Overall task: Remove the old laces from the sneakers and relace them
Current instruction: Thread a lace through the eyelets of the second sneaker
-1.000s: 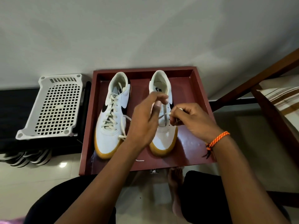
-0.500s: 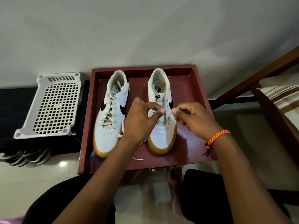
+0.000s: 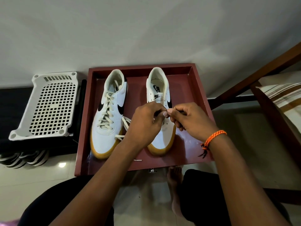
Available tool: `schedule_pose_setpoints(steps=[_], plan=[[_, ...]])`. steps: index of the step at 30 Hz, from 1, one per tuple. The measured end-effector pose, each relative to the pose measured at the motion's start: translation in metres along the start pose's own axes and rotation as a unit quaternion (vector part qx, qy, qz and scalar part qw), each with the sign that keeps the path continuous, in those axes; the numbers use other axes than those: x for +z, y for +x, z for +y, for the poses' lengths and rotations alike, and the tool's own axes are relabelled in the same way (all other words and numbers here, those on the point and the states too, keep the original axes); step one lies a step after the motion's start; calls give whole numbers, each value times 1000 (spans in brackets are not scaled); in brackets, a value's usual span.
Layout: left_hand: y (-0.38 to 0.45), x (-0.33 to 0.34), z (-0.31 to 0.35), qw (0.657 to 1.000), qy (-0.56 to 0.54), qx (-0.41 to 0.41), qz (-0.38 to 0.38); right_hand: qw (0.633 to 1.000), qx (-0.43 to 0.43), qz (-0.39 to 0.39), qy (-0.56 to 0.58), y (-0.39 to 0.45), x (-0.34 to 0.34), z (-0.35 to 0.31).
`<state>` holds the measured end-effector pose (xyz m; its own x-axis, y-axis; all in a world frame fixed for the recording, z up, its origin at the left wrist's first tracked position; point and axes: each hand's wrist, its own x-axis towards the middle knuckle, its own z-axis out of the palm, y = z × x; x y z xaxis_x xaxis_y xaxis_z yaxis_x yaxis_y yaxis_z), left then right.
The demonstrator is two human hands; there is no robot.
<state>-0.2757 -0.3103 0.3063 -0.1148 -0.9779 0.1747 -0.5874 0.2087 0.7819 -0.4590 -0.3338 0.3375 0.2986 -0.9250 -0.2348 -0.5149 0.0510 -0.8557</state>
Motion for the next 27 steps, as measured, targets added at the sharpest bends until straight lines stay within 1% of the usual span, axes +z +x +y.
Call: schedule_pose_setpoints(steps=[2,5,9,11,12,14,17,19,21,25,27], plan=[[0,0,2,999,-35,-16,0,1000,-1,6,6,0,1,-2],[2,0,2,997,-58,-42,3,1000,7,21,-5,1,3,-3],[1,1,-2,997,-49,-64,22,998,38,41,-8,1,7,-1],[0,0,-2,997,-15,-72,37,997,51,52,-12,1,8,2],[0,-2,-2,996,25,-70,44,997,56,56,-21,1,8,4],[-1,-4,-2,989,130,-48,45,993,66,59,-73,2,10,11],[-6,-2,2,978,208,-20,21,979,109,37,-166,3,15,21],[-8,2,3,973,227,-25,3,974,125,16,-191,3,19,24],[-8,5,2,972,231,-42,-4,970,122,13,-208,2,22,24],[-8,13,2,970,234,-67,5,969,116,20,-219,2,25,22],[-8,18,1,973,207,-98,14,968,116,24,-223,1,26,22]])
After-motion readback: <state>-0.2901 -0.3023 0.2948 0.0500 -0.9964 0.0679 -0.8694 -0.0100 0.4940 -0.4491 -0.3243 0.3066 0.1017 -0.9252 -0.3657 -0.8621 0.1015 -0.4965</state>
